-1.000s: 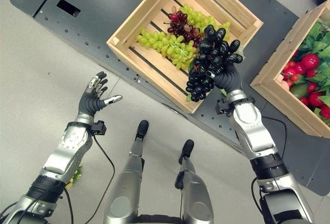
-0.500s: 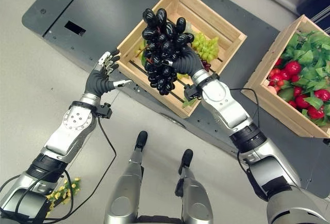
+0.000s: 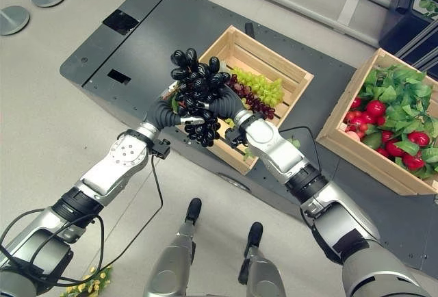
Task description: Pick up the fruits from the basket on one side to the basket on the other side
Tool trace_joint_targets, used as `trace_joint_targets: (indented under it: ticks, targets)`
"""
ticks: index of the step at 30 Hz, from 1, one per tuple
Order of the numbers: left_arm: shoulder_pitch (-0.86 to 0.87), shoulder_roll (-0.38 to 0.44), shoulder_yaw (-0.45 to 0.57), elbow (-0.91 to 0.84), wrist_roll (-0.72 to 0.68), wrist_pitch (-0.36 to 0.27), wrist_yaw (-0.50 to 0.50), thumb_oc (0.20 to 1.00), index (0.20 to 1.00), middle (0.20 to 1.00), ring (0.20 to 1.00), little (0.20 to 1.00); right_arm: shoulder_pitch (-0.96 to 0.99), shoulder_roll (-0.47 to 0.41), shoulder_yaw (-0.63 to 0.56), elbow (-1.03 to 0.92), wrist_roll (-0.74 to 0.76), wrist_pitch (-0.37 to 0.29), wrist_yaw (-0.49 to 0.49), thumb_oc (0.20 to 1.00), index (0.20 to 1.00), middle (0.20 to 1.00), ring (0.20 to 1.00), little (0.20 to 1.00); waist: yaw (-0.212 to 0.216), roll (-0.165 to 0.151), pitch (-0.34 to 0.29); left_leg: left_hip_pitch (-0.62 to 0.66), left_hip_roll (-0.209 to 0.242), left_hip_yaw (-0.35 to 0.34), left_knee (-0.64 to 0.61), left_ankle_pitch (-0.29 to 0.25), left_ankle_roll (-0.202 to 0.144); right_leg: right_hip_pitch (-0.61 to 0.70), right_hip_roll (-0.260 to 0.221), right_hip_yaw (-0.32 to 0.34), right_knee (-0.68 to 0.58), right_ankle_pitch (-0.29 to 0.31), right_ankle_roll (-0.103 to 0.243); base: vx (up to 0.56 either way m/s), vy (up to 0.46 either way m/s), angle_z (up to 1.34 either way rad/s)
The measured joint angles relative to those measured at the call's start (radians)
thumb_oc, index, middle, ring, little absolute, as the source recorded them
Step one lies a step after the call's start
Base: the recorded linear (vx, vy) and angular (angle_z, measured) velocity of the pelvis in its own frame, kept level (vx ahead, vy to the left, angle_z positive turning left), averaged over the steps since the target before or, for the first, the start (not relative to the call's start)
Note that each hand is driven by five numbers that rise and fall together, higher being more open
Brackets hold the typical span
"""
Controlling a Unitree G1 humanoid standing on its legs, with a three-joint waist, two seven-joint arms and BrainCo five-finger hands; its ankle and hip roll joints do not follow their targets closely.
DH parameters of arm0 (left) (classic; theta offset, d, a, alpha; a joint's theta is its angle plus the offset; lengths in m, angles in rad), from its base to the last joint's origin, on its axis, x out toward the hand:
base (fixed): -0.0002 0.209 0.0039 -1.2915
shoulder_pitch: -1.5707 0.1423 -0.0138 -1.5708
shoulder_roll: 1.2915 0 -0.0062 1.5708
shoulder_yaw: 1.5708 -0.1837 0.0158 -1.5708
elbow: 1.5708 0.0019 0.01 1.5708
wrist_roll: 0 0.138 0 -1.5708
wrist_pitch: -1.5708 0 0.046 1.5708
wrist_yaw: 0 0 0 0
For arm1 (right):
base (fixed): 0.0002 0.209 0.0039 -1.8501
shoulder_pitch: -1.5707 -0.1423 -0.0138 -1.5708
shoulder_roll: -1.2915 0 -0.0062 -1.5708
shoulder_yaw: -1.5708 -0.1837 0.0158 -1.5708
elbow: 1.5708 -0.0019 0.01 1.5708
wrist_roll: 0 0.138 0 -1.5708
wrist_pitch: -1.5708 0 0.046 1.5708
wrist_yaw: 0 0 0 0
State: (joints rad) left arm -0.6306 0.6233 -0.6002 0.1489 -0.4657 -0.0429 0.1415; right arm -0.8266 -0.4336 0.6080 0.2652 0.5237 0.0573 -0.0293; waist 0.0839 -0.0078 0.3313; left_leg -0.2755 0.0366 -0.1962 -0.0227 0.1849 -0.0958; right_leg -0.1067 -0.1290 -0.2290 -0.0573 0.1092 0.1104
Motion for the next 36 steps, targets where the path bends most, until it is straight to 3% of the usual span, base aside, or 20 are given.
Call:
trace_joint_targets:
  ticks: [8,15,22,23,24,36]
  targets:
    - [-0.002,0.014,-0.070,0.034,-0.041,0.021,-0.050,1.000,1.000,1.000,1.000,1.000,0.013,0.018,0.036,0.035,0.019,0.016,0.002,0.200,0.200,0.200,0.200,0.200,-0.026,0.029,-0.054,0.003,0.001,0.001,-0.001,-0.001,0.002,0.000,0.000,0.004,0.000,-0.002,-0.001,0.00,0.001,0.00]
    - [0.002,0.039,-0.090,0.036,-0.040,0.036,-0.084,1.000,1.000,1.000,1.000,1.000,0.018,0.011,0.048,0.035,0.019,0.018,0.021,0.200,0.200,0.200,0.200,0.200,-0.022,0.044,-0.070,0.004,0.004,0.002,-0.002,-0.001,0.001,0.000,0.002,0.005,0.000,-0.003,-0.002,0.00,0.000,0.00]
    - [0.050,-0.040,-0.032,0.086,-0.037,0.038,-0.074,1.000,1.000,1.000,1.000,1.000,0.020,0.012,0.047,0.035,0.019,0.020,0.022,0.200,0.200,0.200,0.200,0.200,-0.020,0.043,-0.071,0.010,0.004,0.004,-0.003,-0.002,0.002,0.002,0.002,0.007,0.002,-0.005,-0.002,0.00,0.000,0.00]
    - [0.060,-0.063,-0.005,0.086,-0.037,0.038,-0.071,0.272,0.272,0.272,0.272,0.272,0.024,0.013,0.043,0.035,0.018,0.020,0.018,0.200,0.200,0.200,0.200,0.200,-0.021,0.043,-0.071,0.011,0.004,0.004,-0.004,-0.002,0.002,0.003,0.002,0.008,0.001,-0.005,-0.002,0.00,0.000,0.00]
    - [0.060,-0.065,-0.006,0.085,-0.036,0.038,-0.071,0.200,0.200,0.200,0.200,0.200,0.025,0.012,0.040,0.035,0.018,0.020,0.017,0.200,0.200,0.200,0.200,0.200,-0.021,0.043,-0.071,0.011,0.004,0.004,-0.004,-0.002,0.002,0.003,0.002,0.008,0.001,-0.005,-0.002,0.00,0.000,0.00]
    - [0.140,-0.152,0.037,0.040,-0.037,0.033,-0.051,0.200,0.200,0.200,0.200,0.200,0.045,0.028,-0.012,0.035,0.017,0.020,0.004,0.200,0.200,0.200,0.200,0.200,-0.023,0.042,-0.072,0.038,0.011,0.026,-0.021,-0.004,0.005,0.015,0.003,0.019,0.000,-0.012,-0.003,0.00,-0.002,-0.02]
